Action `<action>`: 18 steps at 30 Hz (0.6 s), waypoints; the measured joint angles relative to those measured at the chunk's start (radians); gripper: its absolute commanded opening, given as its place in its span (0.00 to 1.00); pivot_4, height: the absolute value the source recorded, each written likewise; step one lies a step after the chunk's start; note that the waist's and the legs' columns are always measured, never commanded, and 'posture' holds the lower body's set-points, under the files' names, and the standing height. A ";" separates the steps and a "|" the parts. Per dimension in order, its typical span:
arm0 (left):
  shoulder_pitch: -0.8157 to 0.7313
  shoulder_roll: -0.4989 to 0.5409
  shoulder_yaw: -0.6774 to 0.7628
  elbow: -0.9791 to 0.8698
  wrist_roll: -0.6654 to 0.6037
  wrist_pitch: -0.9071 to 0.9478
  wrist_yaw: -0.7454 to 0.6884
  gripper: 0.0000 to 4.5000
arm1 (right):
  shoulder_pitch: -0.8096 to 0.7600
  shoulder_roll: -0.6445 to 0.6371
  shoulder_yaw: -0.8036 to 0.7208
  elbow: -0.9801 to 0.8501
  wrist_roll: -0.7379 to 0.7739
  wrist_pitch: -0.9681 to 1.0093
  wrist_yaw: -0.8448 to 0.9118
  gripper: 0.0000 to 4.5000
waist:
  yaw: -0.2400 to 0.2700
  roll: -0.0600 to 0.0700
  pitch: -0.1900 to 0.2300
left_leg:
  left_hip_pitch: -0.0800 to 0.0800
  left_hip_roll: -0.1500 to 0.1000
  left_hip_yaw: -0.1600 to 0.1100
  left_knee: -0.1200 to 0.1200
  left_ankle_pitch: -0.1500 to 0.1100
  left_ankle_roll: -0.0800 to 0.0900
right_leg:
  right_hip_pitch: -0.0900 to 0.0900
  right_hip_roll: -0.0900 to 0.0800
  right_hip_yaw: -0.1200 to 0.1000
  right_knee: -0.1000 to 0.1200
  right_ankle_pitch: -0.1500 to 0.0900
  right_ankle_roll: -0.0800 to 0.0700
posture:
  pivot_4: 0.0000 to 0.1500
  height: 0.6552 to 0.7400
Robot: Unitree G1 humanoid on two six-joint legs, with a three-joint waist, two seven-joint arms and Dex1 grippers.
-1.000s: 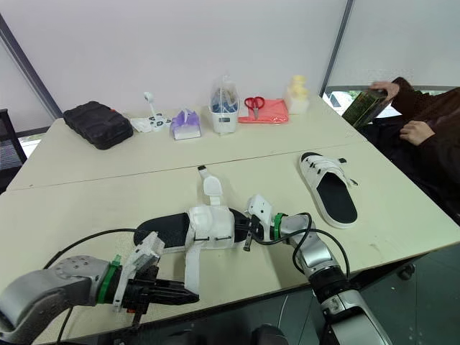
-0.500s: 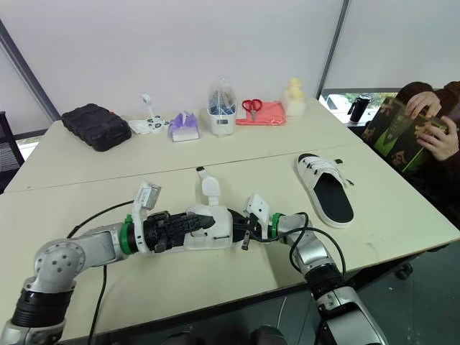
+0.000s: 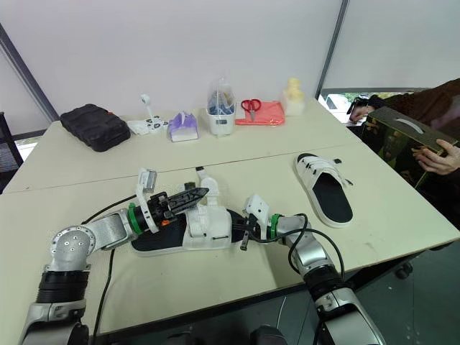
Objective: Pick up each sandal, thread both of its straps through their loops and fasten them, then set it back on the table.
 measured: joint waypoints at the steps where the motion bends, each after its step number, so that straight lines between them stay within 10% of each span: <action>1: -0.016 0.011 0.007 0.000 0.011 -0.012 -0.004 0.99 | 0.001 -0.001 0.000 0.000 0.000 0.000 -0.001 0.00 | 0.001 0.000 0.000 | 0.000 0.000 0.000 0.000 0.000 0.000 | 0.000 0.000 0.000 0.000 0.000 0.000 | 1.00 1.00; 10: -0.155 0.129 -0.083 0.188 0.419 -0.280 -0.184 0.99 | 0.002 0.004 -0.001 -0.001 0.000 -0.002 -0.001 0.00 | 0.000 0.001 -0.001 | 0.001 0.000 0.001 0.000 -0.002 -0.003 | 0.000 0.000 0.000 0.000 -0.001 -0.003 | 1.00 1.00; 18: -0.105 0.101 -0.122 0.233 0.532 -0.298 -0.277 0.99 | 0.002 0.014 0.000 0.000 0.000 -0.002 -0.003 0.00 | -0.012 0.001 -0.001 | -0.001 0.001 0.001 -0.001 -0.002 -0.003 | -0.002 -0.001 0.000 0.000 -0.001 -0.002 | 1.00 1.00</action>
